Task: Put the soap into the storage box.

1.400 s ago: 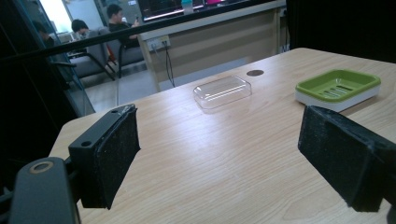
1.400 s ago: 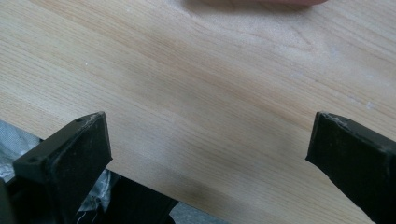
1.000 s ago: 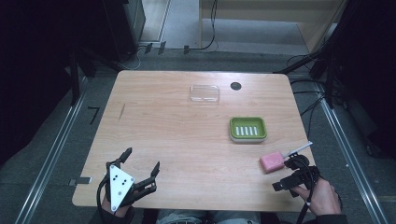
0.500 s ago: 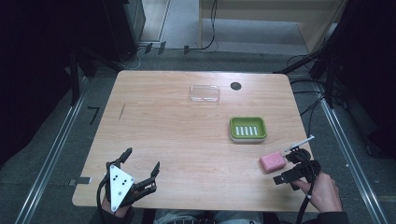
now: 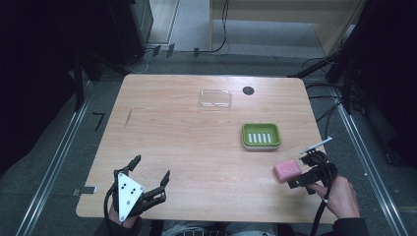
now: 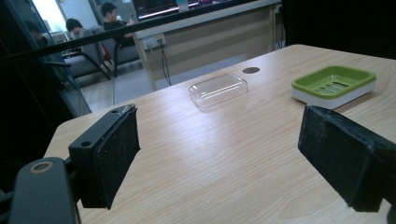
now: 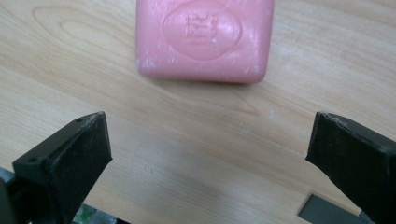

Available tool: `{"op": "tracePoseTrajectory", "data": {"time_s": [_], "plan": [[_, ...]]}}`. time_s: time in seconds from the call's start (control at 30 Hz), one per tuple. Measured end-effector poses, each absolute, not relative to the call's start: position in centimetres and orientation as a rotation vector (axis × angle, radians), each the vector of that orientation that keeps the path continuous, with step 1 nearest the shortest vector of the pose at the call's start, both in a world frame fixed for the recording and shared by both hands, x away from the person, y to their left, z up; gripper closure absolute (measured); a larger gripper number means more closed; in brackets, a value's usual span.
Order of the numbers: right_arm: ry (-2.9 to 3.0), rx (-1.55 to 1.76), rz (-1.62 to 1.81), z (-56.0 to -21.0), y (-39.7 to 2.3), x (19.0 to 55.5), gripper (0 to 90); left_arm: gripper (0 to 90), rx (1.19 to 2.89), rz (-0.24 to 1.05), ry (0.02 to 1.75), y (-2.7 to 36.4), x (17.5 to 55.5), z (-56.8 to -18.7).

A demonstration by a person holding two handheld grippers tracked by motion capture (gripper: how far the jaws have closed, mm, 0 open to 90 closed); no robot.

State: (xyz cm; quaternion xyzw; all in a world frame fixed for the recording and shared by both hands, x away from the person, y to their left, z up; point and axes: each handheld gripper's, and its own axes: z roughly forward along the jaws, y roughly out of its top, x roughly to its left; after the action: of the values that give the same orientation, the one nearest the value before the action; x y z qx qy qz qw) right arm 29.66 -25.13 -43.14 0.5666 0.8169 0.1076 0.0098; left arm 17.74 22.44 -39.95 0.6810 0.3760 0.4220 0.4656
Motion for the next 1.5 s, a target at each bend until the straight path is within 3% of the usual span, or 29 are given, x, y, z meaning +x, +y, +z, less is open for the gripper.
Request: {"op": "tracePoseTrajectory", "data": {"time_s": [1.5], "plan": [[2.6,1.821,0.275,-45.9,-22.5,34.4,0.0,12.9,1.679,1.025,0.919,22.3,18.0,-40.0]]}}
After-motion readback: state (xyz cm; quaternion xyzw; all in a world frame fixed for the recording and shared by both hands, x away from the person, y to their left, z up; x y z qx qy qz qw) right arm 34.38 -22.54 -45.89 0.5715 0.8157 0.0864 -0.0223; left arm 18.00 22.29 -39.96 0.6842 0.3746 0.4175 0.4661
